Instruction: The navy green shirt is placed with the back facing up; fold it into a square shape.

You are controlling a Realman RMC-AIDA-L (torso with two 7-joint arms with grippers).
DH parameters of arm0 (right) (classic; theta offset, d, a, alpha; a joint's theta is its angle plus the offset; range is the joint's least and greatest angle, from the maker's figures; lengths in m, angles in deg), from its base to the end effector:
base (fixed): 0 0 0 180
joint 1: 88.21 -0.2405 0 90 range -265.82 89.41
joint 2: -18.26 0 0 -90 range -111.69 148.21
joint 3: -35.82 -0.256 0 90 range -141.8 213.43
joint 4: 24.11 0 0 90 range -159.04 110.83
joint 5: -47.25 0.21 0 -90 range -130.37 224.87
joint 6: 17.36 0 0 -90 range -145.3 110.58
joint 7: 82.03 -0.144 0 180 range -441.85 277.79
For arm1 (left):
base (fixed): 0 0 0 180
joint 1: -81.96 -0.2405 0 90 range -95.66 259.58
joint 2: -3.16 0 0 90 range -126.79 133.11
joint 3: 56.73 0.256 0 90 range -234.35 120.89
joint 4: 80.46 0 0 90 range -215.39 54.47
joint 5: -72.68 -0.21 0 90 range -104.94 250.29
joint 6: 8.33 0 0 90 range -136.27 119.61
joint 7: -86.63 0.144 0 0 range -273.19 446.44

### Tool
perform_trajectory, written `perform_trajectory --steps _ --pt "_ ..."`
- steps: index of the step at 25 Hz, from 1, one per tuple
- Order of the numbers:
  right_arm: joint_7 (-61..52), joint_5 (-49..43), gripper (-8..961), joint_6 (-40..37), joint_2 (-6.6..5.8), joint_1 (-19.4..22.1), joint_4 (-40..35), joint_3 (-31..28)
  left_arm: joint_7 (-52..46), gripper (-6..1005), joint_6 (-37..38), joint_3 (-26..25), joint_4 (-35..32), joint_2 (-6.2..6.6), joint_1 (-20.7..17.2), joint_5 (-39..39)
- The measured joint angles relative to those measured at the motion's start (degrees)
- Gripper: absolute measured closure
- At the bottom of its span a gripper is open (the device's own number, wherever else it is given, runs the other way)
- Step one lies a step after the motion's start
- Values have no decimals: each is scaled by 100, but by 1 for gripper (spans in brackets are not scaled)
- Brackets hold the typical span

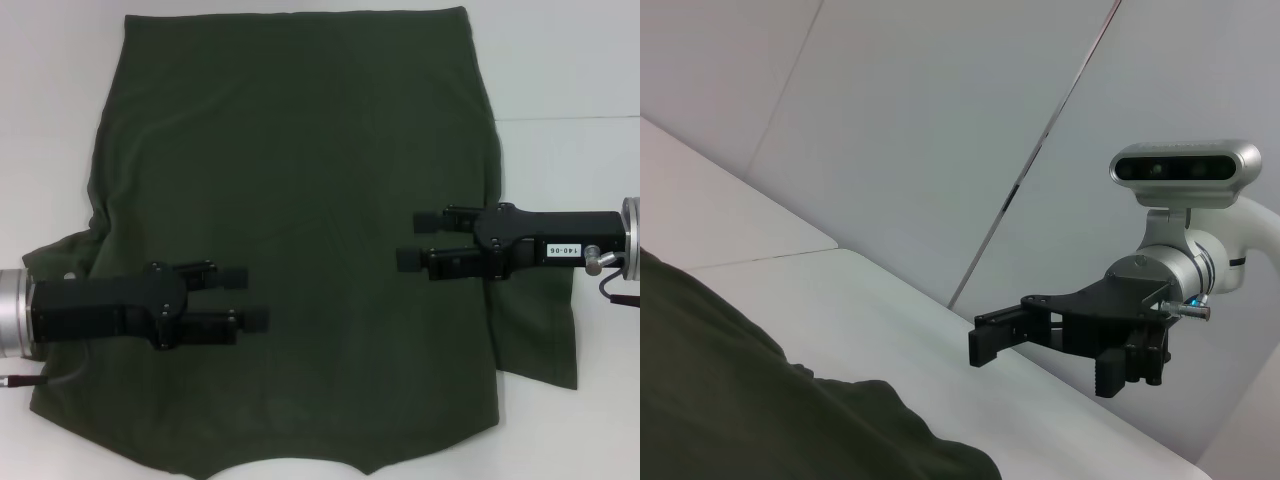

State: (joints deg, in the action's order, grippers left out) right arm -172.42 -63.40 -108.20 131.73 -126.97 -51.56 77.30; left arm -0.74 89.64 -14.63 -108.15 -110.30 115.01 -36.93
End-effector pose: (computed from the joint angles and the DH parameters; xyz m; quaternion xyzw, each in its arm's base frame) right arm 0.2317 0.3586 0.0088 -0.9187 0.2826 0.2705 0.0545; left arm -0.2535 0.3206 0.0114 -0.9138 -0.2832 -0.2904 0.0199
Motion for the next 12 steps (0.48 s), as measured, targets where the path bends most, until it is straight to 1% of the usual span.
perform_trajectory --steps 12 --pt "2 0 9 -5 0 0 3 0 0 124 2 0 0 0 12 -16"
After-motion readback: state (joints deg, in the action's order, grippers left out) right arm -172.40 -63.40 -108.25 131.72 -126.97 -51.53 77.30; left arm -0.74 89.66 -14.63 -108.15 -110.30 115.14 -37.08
